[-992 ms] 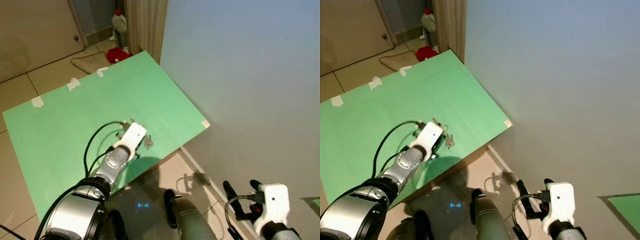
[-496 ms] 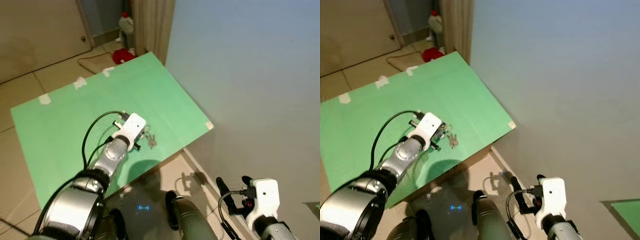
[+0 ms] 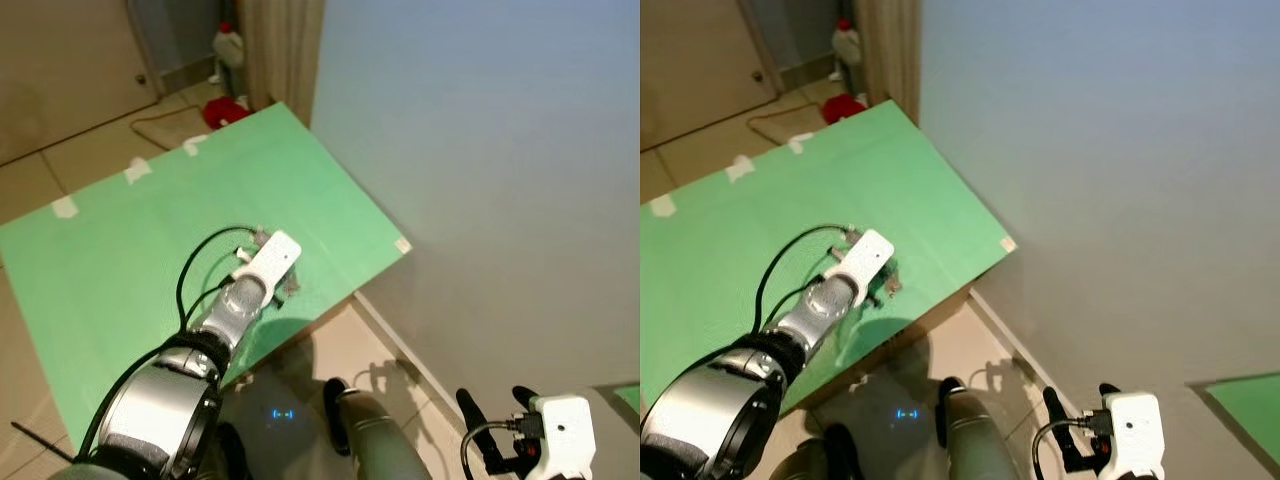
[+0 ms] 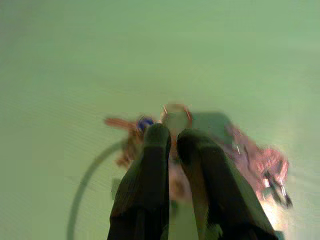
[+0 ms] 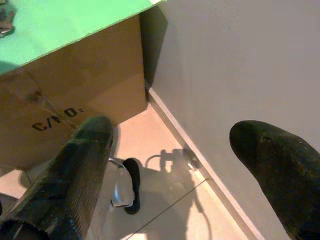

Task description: Hang keys on a hook

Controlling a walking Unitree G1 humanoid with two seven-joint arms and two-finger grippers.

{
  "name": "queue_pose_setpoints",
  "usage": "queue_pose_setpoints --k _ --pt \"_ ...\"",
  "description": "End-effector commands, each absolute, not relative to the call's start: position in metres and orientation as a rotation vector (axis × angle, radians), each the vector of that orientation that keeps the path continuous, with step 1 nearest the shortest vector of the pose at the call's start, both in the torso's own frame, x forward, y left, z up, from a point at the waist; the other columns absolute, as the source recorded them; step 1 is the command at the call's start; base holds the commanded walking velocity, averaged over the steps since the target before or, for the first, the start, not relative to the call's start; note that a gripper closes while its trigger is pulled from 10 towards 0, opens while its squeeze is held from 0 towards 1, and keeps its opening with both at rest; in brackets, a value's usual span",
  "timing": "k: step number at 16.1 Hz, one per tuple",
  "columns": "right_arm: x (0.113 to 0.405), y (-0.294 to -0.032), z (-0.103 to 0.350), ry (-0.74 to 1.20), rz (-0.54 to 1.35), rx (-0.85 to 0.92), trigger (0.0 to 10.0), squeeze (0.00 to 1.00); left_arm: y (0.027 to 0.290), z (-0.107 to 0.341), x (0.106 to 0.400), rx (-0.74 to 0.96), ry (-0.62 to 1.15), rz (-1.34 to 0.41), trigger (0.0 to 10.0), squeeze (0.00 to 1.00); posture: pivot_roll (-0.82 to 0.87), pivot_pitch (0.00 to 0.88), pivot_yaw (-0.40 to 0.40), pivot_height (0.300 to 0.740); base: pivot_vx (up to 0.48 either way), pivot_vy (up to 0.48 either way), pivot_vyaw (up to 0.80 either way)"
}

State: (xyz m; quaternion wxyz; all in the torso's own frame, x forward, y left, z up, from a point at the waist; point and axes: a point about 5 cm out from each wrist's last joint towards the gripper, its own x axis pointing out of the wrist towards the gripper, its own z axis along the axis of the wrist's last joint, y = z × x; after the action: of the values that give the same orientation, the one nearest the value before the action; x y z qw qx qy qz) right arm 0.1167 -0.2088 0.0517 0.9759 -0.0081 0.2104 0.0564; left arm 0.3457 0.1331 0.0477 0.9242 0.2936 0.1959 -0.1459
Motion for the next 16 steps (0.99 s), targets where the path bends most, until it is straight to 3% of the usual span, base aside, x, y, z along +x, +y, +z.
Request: queue_pose_setpoints --k 1,3,7,16 --pt "0.112 -0.212 0.050 0.445 0.094 -0.016 10.0 0.00 0.138 0.031 0.334 0.628 0.482 -0.303 10.0 0.00 -0.53 0.296 -0.090 0.740 0.000 0.000 0.00" --pt "0.114 -0.209 0.050 0.448 0.104 -0.010 10.0 0.00 0.140 0.023 0.328 0.700 0.500 -0.291 10.0 0.00 -0.51 0.303 -0.099 0.740 0.000 0.000 0.00" --pt "0.119 -0.208 0.049 0.447 0.125 -0.011 10.0 0.00 0.153 0.008 0.314 0.659 0.566 -0.217 10.0 0.00 -0.49 0.297 -0.107 0.740 0.000 0.000 0.00" --pt "0.128 -0.201 0.039 0.448 0.150 0.015 10.0 0.00 0.144 -0.055 0.237 0.589 0.718 -0.215 10.0 0.00 -0.39 0.292 -0.066 0.740 0.000 0.000 0.00"
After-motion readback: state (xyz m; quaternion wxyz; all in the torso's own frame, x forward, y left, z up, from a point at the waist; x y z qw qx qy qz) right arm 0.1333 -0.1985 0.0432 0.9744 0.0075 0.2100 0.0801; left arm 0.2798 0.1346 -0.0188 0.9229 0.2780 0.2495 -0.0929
